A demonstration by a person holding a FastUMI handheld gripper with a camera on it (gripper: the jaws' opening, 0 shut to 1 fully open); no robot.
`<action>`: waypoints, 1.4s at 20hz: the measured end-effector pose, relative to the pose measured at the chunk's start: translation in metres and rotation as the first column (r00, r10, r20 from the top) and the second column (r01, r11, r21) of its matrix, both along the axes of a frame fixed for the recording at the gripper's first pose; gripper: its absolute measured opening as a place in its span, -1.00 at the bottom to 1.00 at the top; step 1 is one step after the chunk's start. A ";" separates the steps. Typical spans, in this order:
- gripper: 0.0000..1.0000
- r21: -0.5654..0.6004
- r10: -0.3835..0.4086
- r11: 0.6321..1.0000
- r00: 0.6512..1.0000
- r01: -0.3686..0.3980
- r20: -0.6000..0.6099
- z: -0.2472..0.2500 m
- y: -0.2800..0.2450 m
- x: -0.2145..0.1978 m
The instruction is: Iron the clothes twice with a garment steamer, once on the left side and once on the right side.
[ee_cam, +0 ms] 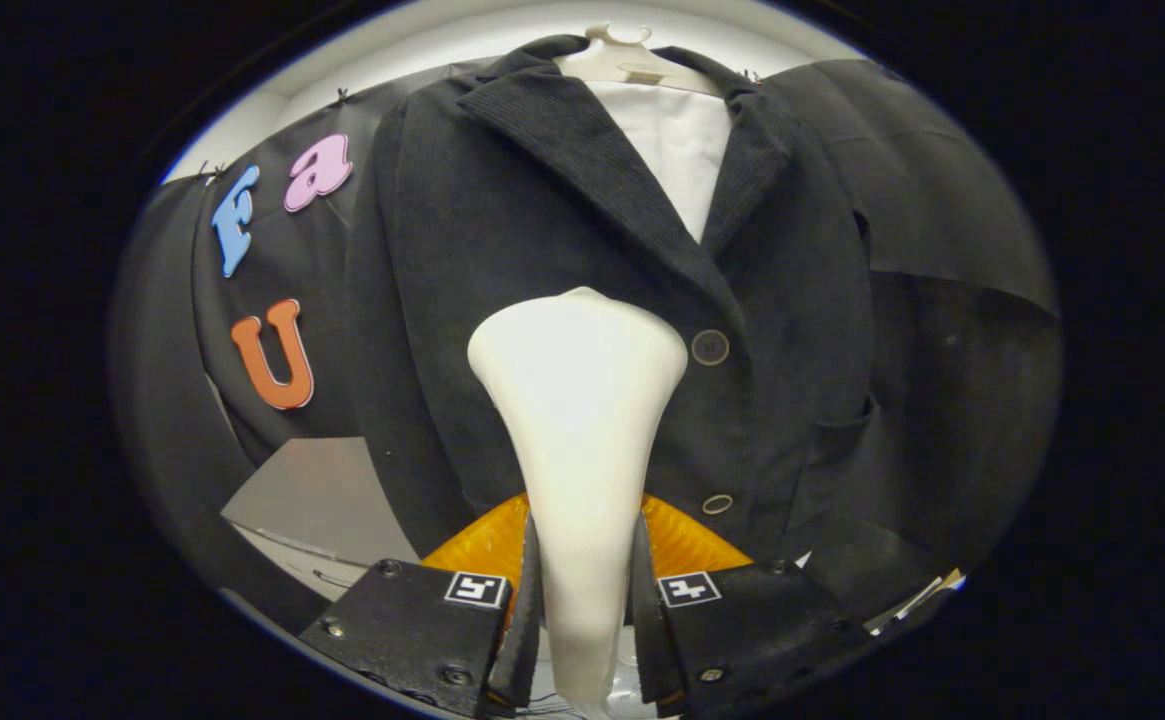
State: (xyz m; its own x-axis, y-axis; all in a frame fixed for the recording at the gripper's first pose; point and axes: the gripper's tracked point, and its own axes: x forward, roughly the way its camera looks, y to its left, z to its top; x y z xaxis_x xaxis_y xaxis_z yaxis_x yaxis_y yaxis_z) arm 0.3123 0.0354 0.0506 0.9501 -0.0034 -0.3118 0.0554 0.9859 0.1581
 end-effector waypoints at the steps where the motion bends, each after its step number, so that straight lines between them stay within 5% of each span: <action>1: -0.16 0.000 -0.001 1.000 1.000 0.001 -0.007 -0.005 -0.001 0.000; 28: -0.16 0.081 0.046 0.996 0.989 -0.035 -0.141 -0.098 -0.009 -0.011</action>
State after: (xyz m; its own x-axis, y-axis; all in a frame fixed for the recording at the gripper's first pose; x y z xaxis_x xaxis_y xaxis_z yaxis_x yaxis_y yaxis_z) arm 0.3014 0.0267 -0.0474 0.8950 0.0641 -0.4415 0.0430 0.9726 0.2283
